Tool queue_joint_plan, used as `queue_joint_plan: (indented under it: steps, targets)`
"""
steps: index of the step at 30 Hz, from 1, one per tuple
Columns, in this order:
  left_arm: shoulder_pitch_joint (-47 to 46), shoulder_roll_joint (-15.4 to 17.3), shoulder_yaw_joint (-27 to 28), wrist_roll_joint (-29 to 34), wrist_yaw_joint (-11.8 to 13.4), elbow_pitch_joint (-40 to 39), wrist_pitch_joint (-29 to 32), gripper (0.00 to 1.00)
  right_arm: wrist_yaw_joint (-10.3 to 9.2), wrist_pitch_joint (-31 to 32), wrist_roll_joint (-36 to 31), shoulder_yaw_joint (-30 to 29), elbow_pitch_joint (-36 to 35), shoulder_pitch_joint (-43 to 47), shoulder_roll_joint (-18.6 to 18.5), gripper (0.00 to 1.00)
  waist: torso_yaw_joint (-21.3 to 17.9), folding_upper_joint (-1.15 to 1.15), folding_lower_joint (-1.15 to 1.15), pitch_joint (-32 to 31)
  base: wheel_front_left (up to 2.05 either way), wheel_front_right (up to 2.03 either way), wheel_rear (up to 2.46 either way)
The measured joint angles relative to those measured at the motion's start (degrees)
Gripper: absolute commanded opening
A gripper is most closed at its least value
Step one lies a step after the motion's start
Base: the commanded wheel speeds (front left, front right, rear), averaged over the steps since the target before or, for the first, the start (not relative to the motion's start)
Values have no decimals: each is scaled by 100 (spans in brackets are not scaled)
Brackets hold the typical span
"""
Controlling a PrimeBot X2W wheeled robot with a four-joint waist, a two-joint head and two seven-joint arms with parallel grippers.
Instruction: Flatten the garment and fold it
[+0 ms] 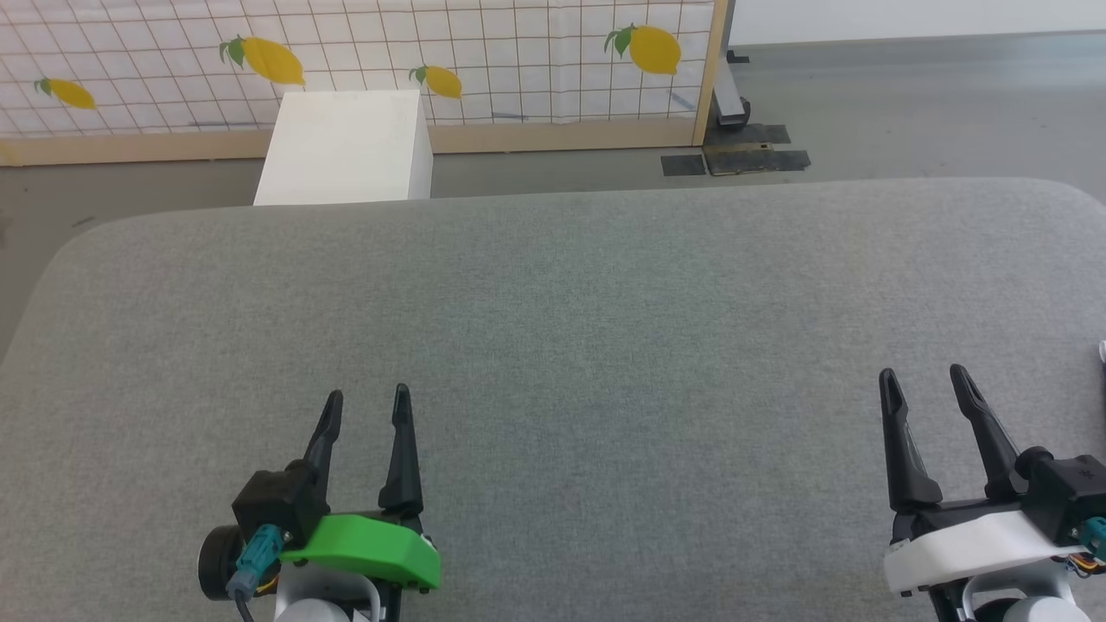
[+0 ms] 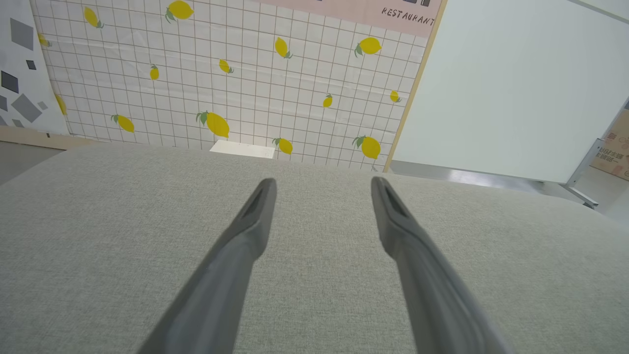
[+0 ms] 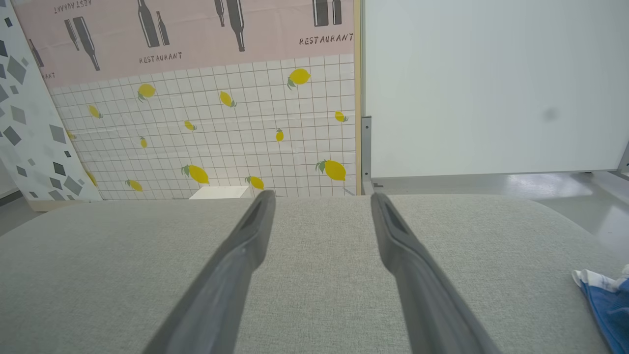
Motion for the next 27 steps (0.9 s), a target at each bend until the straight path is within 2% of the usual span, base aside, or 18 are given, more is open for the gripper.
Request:
queue_joint_plan:
  steps: [3, 4, 27]
  targets:
    - [-1, 0, -1, 0, 3, 1, 0, 100, 0, 0, 1, 1, 9, 1, 3, 100, 6, 0, 0, 25, 0, 0, 0]
    - [-1, 0, -1, 0, 4, 2, 0, 0, 0, 0, 1, 2, 13, 0, 7, 0, 6, 0, 0, 29, 0, 0, 0]
    - [0, 1, 46, 44, -3, -30, 107, 0, 0, 60, -9, 18, 13, -2, 4, 0, 18, 0, 0, 11, 0, 0, 0]
